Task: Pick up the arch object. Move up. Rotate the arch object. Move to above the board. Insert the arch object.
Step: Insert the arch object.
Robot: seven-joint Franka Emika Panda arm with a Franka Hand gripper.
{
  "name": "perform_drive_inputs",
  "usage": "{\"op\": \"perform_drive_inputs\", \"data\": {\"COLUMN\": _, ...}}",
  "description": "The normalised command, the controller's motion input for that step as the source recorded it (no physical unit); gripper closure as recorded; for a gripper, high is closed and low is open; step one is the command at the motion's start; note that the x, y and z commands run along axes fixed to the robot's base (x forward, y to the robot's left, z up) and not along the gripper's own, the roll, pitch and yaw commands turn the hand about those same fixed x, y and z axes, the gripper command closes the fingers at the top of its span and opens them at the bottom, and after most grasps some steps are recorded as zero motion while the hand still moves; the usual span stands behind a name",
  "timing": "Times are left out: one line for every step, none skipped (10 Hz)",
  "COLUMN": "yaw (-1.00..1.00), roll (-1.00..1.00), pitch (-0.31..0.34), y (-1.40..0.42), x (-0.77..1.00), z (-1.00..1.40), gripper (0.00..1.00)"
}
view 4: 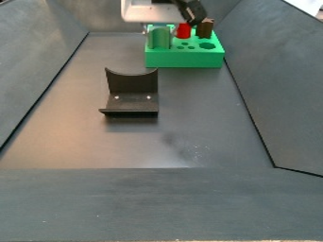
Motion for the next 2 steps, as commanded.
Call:
{"op": "perform_drive_inputs", "data": {"yaw": 0.05, "roll": 0.04, "pitch": 0.000, "y": 0.00, "x": -0.05, "z": -0.11, "gripper": 1.00}}
{"op": "perform_drive_inputs", "data": {"yaw": 0.00, "roll": 0.00, "pitch": 0.000, "y": 0.00, "x": 0.00, "z": 0.00, "gripper": 1.00}}
